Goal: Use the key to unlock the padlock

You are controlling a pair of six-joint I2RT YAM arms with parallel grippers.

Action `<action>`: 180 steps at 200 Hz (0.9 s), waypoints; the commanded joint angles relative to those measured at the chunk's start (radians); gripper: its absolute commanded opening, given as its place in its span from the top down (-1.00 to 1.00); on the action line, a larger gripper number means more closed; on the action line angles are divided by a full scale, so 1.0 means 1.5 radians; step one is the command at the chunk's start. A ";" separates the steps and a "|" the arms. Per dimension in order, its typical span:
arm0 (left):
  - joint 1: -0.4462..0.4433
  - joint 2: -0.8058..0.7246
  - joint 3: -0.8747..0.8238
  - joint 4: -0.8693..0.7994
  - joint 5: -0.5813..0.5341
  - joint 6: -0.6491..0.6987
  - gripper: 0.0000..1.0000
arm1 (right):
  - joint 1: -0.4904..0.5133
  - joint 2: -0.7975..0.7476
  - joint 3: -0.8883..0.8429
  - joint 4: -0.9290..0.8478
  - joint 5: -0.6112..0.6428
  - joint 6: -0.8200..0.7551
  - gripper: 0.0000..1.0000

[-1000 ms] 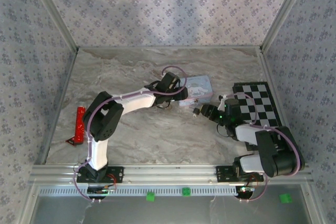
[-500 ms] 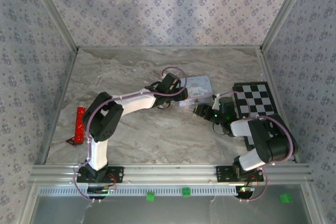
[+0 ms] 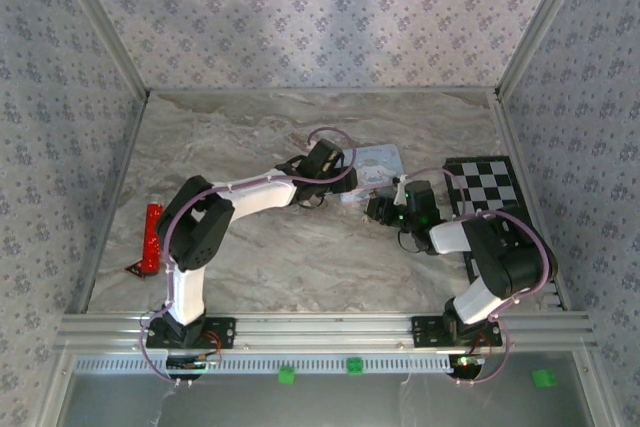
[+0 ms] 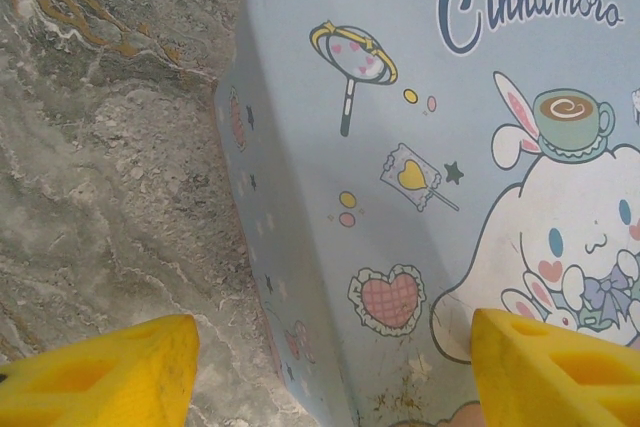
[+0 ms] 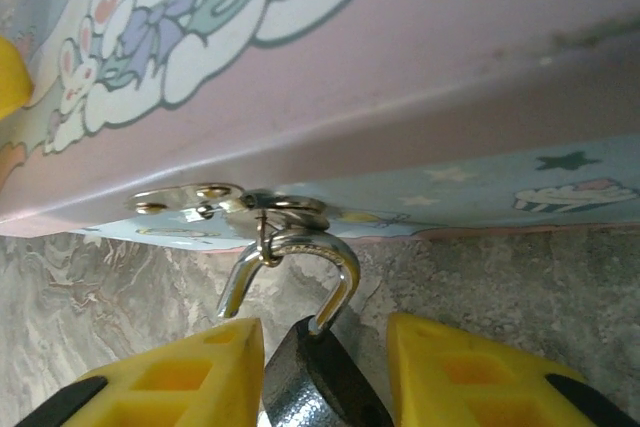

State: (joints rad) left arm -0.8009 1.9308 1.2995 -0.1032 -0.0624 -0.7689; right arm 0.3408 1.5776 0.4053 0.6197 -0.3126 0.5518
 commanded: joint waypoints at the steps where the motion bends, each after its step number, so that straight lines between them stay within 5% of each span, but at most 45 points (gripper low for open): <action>1: -0.005 -0.001 -0.031 -0.089 -0.016 0.014 -0.42 | 0.013 0.017 0.007 -0.079 0.015 -0.014 0.29; 81: -0.002 -0.005 -0.036 -0.086 -0.019 0.011 -0.42 | 0.049 0.008 0.034 -0.179 0.110 -0.030 0.41; 180: -0.009 -0.004 -0.032 -0.085 -0.031 0.004 -0.40 | -0.013 -0.070 0.010 -0.158 -0.036 0.045 0.83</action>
State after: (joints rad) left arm -0.8051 1.9182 1.2835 -0.1009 -0.0738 -0.7719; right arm 0.3309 1.4815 0.4305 0.4370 -0.2985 0.5968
